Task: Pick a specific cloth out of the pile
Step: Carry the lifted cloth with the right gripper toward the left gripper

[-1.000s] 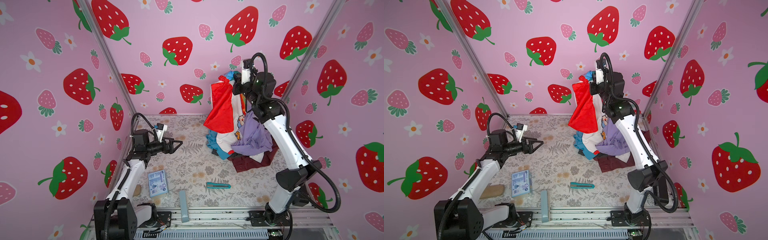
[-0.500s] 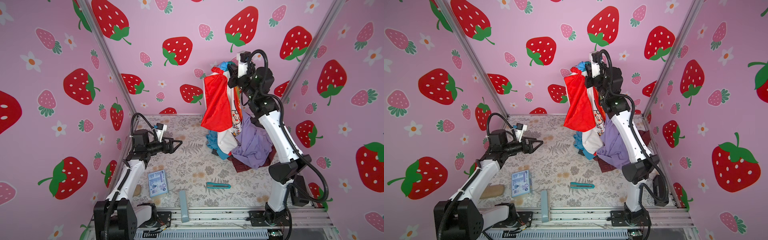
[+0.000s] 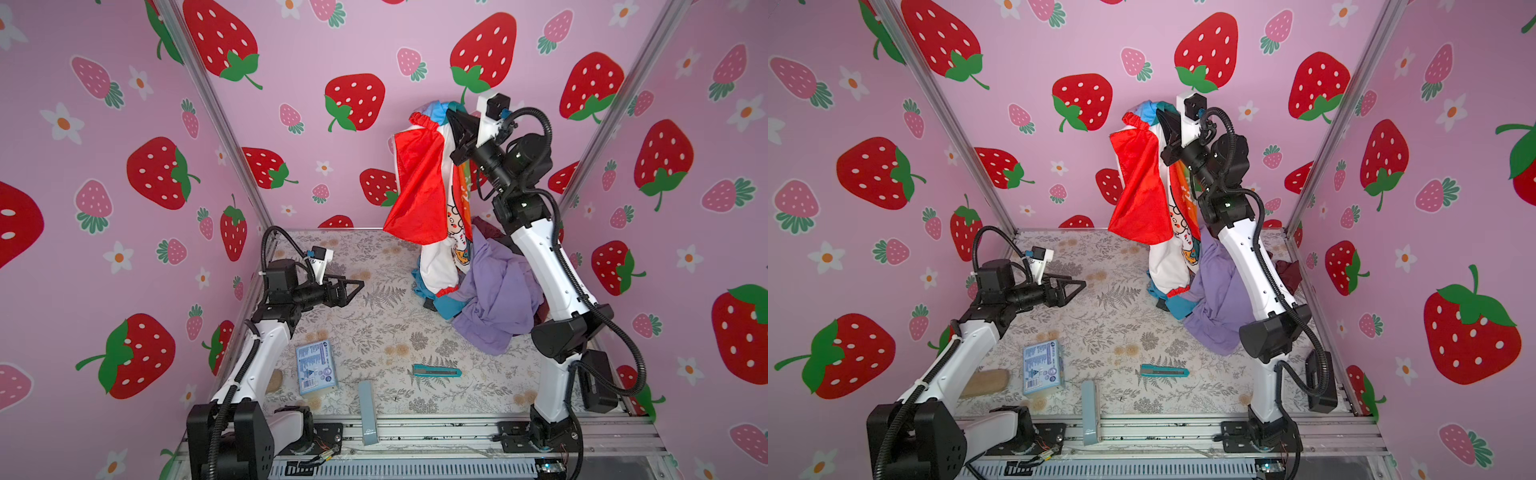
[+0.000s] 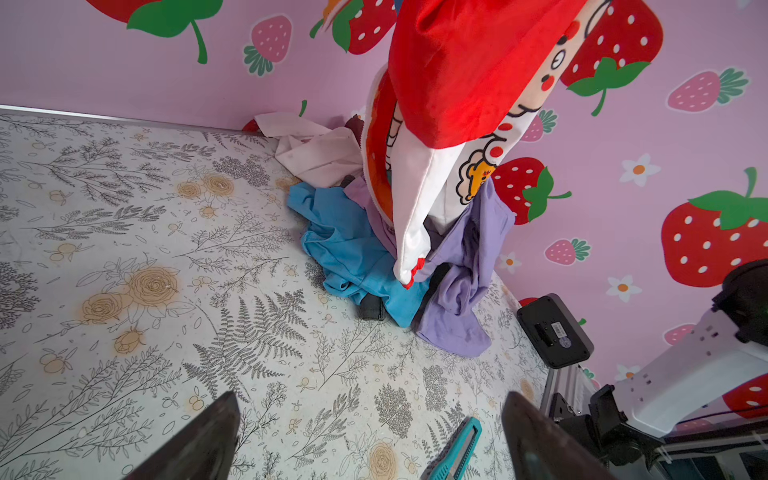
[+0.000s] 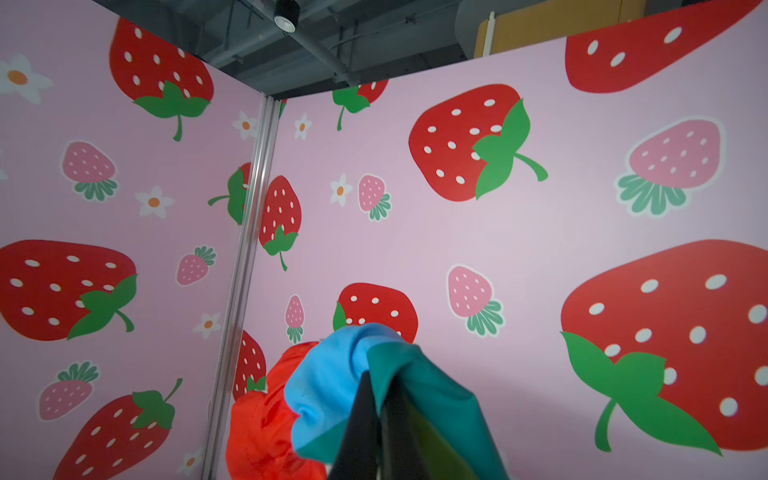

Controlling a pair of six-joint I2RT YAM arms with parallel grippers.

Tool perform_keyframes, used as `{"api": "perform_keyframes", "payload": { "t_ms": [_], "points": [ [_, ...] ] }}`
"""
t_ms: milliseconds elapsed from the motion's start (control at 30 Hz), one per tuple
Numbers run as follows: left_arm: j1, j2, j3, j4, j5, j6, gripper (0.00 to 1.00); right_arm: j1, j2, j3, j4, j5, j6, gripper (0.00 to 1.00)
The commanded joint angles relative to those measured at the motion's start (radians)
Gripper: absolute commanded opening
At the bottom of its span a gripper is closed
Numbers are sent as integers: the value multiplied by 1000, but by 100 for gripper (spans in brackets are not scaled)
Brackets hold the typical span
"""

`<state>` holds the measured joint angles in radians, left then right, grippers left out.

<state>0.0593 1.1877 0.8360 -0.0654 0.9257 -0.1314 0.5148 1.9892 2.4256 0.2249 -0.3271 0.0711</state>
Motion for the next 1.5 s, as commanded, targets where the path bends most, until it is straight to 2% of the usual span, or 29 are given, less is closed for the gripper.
{"api": "perform_keyframes", "payload": {
  "t_ms": [0,367,567,800,1100,1333,1467],
  "points": [
    [3,-19,-10,-2,6,12,99,1,3,47,174,-71,48,0],
    [3,-76,-21,-25,-24,32,99,29,79,96,335,-193,190,0],
    [3,-164,-53,-33,-96,50,99,65,131,110,403,-222,243,0],
    [3,-224,-83,-13,-159,52,99,142,204,136,479,-246,287,0],
    [3,-229,-87,-10,-161,58,99,275,270,164,548,-298,276,0],
    [3,-226,-93,0,-136,55,99,279,271,103,437,-319,259,0],
    [4,-230,-92,-16,-163,68,99,252,266,-21,389,-338,336,0]
  ]
}}
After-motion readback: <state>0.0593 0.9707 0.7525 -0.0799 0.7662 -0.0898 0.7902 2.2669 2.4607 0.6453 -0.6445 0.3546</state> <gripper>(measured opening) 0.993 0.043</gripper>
